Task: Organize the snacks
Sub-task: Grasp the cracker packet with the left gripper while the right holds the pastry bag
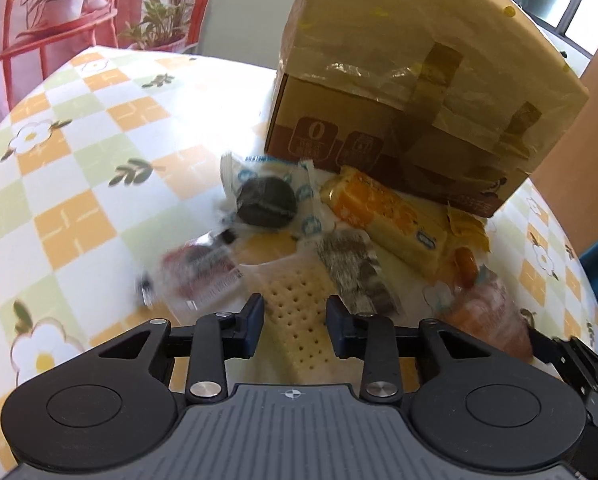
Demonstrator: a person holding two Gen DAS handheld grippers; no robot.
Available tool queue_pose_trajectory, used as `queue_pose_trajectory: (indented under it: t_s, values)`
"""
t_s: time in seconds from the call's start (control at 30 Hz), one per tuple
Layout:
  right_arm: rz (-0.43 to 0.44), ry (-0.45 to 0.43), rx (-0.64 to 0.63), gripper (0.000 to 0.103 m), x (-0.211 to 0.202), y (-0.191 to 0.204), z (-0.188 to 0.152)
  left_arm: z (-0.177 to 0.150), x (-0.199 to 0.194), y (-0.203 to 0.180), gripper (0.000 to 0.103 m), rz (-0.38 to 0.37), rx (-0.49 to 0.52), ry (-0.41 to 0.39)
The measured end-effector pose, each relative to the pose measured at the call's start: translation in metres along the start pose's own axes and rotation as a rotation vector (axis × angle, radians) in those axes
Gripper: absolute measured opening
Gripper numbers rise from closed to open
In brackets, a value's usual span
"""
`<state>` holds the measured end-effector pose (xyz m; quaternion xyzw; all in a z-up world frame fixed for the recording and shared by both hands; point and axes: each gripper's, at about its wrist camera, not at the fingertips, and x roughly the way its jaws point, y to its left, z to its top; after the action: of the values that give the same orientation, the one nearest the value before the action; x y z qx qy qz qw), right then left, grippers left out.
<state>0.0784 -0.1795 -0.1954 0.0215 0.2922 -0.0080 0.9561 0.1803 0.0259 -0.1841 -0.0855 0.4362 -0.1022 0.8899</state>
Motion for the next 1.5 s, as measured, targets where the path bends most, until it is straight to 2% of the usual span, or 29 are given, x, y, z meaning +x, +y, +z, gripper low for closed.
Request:
queue_pose_trajectory:
  t_s: [0.13,0.3,0.5,0.7,0.77,0.83,1.1,1.23,1.5]
  values:
    - [0.001,-0.001,-0.002,0.078,0.0,0.0,0.0,0.008,0.008,-0.011,0.036,-0.003,0.052,-0.002]
    - [0.003,-0.003,0.0,0.078,0.0,0.0,0.0,0.004,0.009,-0.03,0.048,-0.004,0.112,-0.013]
    - [0.003,-0.003,0.0,0.078,0.0,0.0,-0.001,-0.008,0.007,-0.037,0.051,0.009,0.163,-0.031]
    - [0.002,-0.002,-0.001,0.078,0.0,0.0,-0.001,-0.01,0.001,-0.031,0.051,-0.008,0.134,-0.033]
    - [0.003,-0.003,0.0,0.078,0.0,0.0,-0.001,-0.012,-0.003,-0.032,0.058,-0.021,0.128,-0.044]
    - [0.003,-0.003,0.0,0.078,0.0,0.0,-0.001,-0.013,-0.004,-0.034,0.059,-0.031,0.134,-0.052]
    - [0.002,-0.003,-0.003,0.078,0.0,0.001,-0.001,-0.027,0.0,-0.041,0.059,0.015,0.189,-0.049]
    - [0.003,-0.003,-0.001,0.078,0.0,0.0,-0.001,-0.03,0.003,-0.033,0.054,0.024,0.161,-0.038]
    - [0.003,-0.004,-0.002,0.078,0.0,0.0,-0.002,-0.038,-0.002,-0.02,0.054,0.006,0.118,-0.06]
